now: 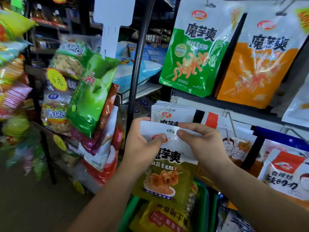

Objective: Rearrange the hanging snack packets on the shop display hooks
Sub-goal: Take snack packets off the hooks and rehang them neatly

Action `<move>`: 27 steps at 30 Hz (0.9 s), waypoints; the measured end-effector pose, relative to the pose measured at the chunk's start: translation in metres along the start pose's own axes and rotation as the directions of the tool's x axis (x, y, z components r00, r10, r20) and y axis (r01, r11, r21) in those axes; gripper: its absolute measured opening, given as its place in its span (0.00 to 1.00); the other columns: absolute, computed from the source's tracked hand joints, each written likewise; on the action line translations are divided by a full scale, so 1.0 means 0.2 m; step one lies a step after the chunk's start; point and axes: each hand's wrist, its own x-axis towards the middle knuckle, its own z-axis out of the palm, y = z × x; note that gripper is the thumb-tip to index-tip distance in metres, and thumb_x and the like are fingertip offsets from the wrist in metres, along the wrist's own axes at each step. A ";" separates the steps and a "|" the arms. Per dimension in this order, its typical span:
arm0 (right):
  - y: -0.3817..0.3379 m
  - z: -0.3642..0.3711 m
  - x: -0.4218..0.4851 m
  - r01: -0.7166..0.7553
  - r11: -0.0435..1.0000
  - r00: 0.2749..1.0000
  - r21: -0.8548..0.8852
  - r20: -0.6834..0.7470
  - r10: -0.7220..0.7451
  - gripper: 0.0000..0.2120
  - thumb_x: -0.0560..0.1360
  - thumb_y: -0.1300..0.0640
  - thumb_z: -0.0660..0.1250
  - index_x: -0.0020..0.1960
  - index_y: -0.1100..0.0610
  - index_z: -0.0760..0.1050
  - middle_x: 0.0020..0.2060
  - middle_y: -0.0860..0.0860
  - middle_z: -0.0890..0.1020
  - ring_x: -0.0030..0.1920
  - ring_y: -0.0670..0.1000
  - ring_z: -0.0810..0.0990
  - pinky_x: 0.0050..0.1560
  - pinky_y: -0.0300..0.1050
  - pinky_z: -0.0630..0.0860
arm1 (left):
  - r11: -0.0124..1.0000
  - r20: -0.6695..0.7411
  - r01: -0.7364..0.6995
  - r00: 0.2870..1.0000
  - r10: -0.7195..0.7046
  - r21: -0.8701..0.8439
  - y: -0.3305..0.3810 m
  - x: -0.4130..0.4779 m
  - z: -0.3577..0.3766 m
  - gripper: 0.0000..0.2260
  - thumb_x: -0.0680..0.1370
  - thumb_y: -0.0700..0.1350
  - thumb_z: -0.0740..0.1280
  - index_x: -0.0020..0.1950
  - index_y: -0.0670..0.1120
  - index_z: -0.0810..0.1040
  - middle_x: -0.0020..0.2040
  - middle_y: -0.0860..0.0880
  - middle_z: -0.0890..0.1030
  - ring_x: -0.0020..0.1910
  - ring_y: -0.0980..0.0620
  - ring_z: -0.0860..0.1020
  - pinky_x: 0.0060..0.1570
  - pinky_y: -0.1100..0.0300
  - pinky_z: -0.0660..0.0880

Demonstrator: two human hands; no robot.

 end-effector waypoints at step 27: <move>0.04 0.18 0.36 0.099 0.953 0.984 -0.286 -0.112 -0.135 0.05 0.79 0.59 0.74 0.54 0.54 0.85 0.48 0.47 0.86 0.52 0.48 0.85 0.51 0.40 0.80 | 0.895 0.316 -0.275 0.935 0.163 0.352 -0.29 0.08 0.10 0.24 0.83 0.52 0.59 0.80 0.54 0.66 0.82 0.61 0.59 0.64 0.39 0.81 0.60 0.42 0.80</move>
